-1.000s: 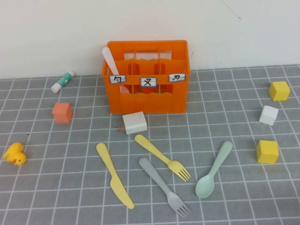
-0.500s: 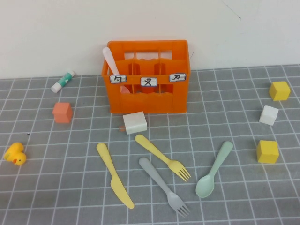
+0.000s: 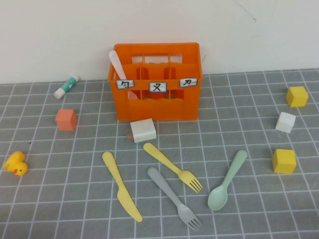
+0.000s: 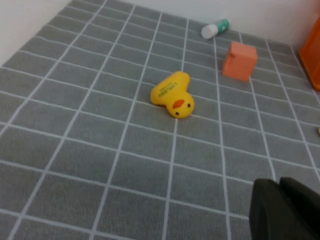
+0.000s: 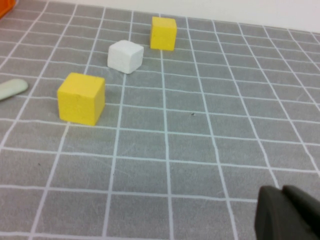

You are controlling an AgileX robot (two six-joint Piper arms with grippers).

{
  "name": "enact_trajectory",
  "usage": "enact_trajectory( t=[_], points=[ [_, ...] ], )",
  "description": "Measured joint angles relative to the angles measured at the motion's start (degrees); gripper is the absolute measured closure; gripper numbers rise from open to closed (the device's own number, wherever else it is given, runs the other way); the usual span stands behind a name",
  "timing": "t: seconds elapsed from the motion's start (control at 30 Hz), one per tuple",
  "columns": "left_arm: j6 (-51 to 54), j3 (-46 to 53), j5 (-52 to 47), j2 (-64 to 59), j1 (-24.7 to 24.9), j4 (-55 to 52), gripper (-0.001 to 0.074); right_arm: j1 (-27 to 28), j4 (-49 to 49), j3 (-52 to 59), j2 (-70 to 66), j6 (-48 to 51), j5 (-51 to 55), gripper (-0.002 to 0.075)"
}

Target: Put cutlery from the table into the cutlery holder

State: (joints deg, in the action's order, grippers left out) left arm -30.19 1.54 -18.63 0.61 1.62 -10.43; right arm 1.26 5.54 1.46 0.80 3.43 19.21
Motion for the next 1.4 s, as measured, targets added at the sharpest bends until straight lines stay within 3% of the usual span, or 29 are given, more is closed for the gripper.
enact_trajectory(
  t=[0.17, 0.33, 0.47, 1.4],
  points=[
    [2.45, -0.1, -0.5, 0.0, 0.0, 0.72, 0.0736, 0.0, 0.0, 0.0, 0.0, 0.0, 0.0, 0.0729],
    [15.9, -0.23, -0.5, 0.0, 0.0, 11.39, 0.0736, 0.04, 0.0, 0.0, 0.0, 0.0, 0.0, 0.0729],
    [20.52, -0.23, -0.5, 0.0, 0.0, 14.63, 0.0736, 0.04, 0.0, 0.0, 0.0, 0.0, 0.0, 0.0729],
    [21.03, -0.23, -0.5, 0.0, 0.0, 14.63, 0.0736, 0.04, 0.0, 0.0, 0.0, 0.0, 0.0, 0.0729]
  ],
)
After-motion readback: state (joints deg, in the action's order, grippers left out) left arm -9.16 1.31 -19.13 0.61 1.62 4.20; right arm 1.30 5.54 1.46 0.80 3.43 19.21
